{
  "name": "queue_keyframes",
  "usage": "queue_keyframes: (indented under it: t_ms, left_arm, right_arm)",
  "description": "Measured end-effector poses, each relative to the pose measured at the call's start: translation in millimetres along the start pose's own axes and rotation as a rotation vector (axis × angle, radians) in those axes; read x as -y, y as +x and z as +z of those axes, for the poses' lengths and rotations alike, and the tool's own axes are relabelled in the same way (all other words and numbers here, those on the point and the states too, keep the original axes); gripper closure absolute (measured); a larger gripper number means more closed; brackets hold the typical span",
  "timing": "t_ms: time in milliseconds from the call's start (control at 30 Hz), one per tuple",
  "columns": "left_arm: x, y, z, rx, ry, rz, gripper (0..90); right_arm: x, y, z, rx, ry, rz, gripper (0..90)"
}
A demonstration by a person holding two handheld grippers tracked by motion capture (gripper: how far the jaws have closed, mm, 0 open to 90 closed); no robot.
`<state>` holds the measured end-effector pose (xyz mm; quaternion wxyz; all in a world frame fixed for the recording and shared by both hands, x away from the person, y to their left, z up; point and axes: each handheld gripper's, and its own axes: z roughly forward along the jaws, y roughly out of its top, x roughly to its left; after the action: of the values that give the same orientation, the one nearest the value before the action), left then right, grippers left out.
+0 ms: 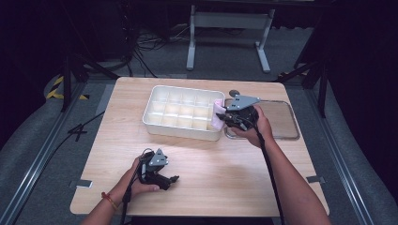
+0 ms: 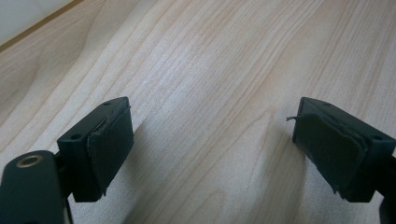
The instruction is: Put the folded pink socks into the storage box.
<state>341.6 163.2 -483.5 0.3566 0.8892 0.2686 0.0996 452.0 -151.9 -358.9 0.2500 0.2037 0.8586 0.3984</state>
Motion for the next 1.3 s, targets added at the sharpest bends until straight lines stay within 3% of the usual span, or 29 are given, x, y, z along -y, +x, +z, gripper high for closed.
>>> queue_keyframes:
  t_ms: [367,733,1067,1300]
  left_arm:
    - [0.1,-0.1,0.2,0.003,-0.001,-0.001,12.6]
    - [0.0,-0.1,0.0,0.004,0.001,-0.001,12.7]
    - [0.0,-0.1,0.1,0.003,0.000,-0.002,12.6]
    - [0.0,-0.4,0.2,0.003,-0.002,-0.005,12.7]
  right_arm:
    - [2.8,-0.5,18.0,0.026,0.045,-0.017,70.7]
    - [5.6,8.6,34.3,0.034,0.093,-0.066,70.6]
    - [9.4,8.9,42.2,0.037,0.116,-0.058,70.6]
    - [11.9,13.5,48.5,0.039,0.137,-0.080,70.7]
